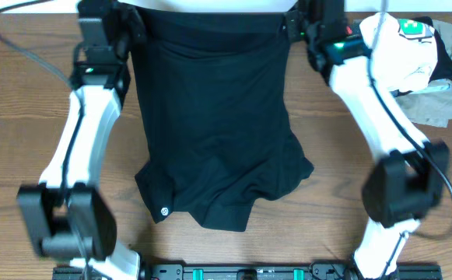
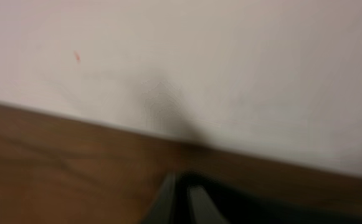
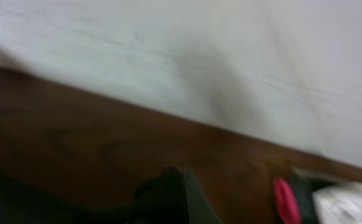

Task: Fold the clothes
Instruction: 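Release the shirt and move the left gripper to its left side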

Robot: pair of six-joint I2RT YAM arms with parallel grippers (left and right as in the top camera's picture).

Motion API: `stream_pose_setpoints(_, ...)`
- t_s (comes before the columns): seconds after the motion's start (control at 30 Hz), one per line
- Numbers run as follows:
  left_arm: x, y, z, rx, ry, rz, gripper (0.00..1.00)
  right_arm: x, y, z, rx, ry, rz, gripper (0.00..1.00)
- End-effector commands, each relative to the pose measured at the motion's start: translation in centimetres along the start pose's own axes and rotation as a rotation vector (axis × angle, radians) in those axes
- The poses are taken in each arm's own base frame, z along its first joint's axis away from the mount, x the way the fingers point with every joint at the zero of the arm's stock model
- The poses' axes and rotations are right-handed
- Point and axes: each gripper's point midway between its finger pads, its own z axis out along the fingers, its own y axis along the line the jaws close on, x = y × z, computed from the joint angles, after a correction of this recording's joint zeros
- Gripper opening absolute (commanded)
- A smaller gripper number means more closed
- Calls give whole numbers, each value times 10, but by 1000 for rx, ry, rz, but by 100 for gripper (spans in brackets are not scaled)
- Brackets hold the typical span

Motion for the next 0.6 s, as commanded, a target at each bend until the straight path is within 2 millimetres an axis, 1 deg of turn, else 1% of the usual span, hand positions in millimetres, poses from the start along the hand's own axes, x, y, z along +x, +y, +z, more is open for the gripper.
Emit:
stream_pose_setpoints(0.0,19,6,36,-18,-16,8,6,26,0,44,10,3,29,1)
stream_pose_setpoints(0.03,26,7,47,-17,-24,8,7,31,3,55,2,-10,39,2)
stream_pose_setpoints(0.07,31,7,56,-15,-31,7,11,38,7,68,-6,-23,54,3)
stream_pose_setpoints(0.1,38,8,65,-14,-38,7,17,42,9,75,-8,-34,68,4)
stream_pose_setpoints(0.13,46,9,73,-14,-39,7,35,47,10,84,-9,-43,86,17)
stream_pose_setpoints(0.17,52,10,80,-14,-37,7,61,50,11,90,-9,-53,102,52)
stream_pose_setpoints(0.2,60,13,85,-23,-30,7,93,53,12,96,-9,-63,116,79)
stream_pose_setpoints(0.23,67,15,89,-30,-19,8,98,56,13,100,-9,-64,120,99)
stream_pose_setpoints(0.33,79,21,92,-46,18,10,98,61,13,100,-9,-47,118,99)
stream_pose_setpoints(0.4,78,27,89,-57,32,7,98,57,11,95,-8,-41,117,99)
stream_pose_setpoints(0.47,74,32,83,-69,47,5,98,49,9,84,-9,-34,117,99)
stream_pose_setpoints(0.57,67,39,62,-91,99,4,98,36,12,61,-44,-6,113,99)
